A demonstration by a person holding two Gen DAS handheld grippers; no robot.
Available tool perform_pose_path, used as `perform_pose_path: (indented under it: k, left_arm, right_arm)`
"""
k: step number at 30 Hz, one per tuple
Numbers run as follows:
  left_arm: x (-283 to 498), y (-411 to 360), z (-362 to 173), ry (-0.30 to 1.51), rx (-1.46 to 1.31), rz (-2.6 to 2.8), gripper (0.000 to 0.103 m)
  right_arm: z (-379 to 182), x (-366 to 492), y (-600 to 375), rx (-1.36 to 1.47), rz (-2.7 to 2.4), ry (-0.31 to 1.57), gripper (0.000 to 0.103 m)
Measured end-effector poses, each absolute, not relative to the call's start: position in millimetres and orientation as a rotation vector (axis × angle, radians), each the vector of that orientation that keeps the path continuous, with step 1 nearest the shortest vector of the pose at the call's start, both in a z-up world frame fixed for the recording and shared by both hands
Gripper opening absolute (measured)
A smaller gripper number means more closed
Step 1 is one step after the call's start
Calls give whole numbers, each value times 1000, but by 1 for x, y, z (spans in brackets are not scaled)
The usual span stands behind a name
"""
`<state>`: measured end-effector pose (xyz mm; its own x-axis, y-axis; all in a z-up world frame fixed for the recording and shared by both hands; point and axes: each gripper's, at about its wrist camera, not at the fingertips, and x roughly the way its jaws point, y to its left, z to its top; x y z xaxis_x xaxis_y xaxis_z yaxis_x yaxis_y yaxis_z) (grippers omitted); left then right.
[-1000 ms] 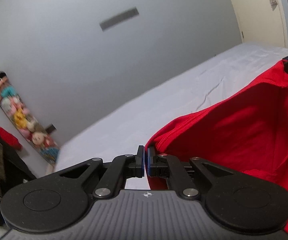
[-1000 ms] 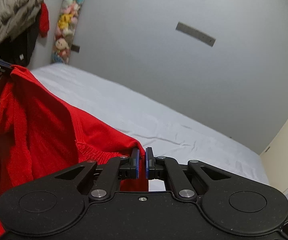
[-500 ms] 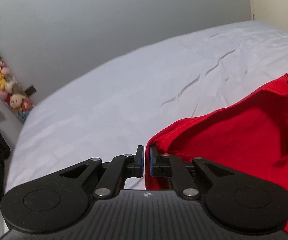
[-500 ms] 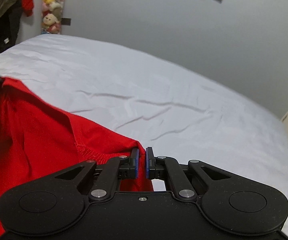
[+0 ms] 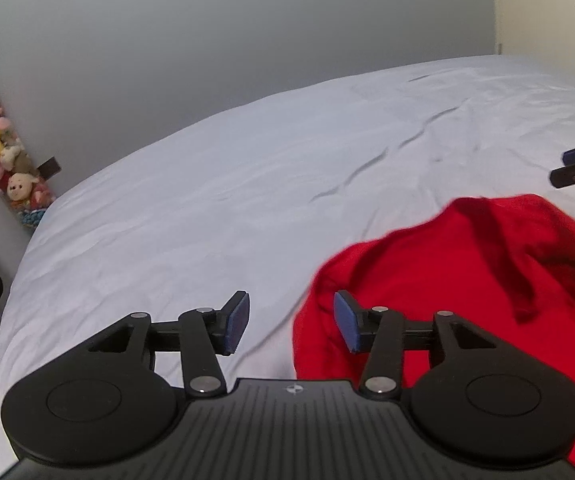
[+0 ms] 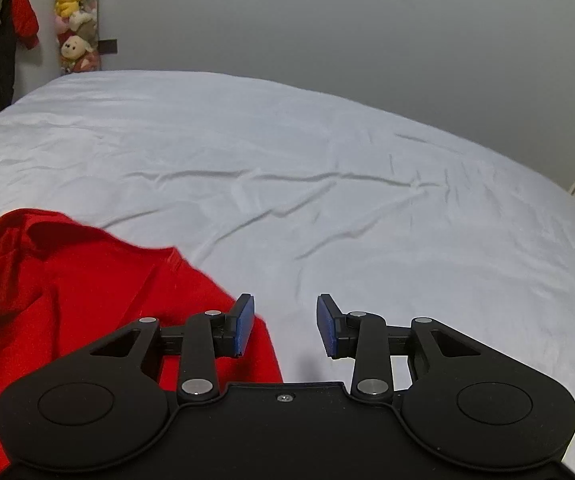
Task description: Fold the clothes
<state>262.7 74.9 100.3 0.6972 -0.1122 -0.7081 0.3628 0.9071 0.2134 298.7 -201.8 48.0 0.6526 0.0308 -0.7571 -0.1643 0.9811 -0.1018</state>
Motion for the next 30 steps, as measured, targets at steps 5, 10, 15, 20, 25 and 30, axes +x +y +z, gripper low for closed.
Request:
perform_pose_path:
  k: [5, 10, 15, 20, 25, 30]
  left_arm:
    - [228, 69, 95, 774, 437, -307, 56]
    - [214, 76, 73, 823, 459, -248, 56]
    - [219, 86, 59, 883, 416, -254, 29]
    - [230, 85, 59, 877, 386, -259, 4]
    - [256, 94, 65, 851, 402, -176, 3]
    - [288, 117, 75, 853, 429, -61, 3]
  right_arm:
    - [46, 271, -217, -147, 106, 900, 39]
    - [35, 245, -236, -103, 123, 967, 39]
    - [16, 232, -244, -79, 180, 1029, 40]
    - [0, 229, -242, -61, 206, 1061, 5]
    - [2, 238, -240, -121, 142, 1036, 2]
    - [9, 261, -247, -170, 52, 993, 1]
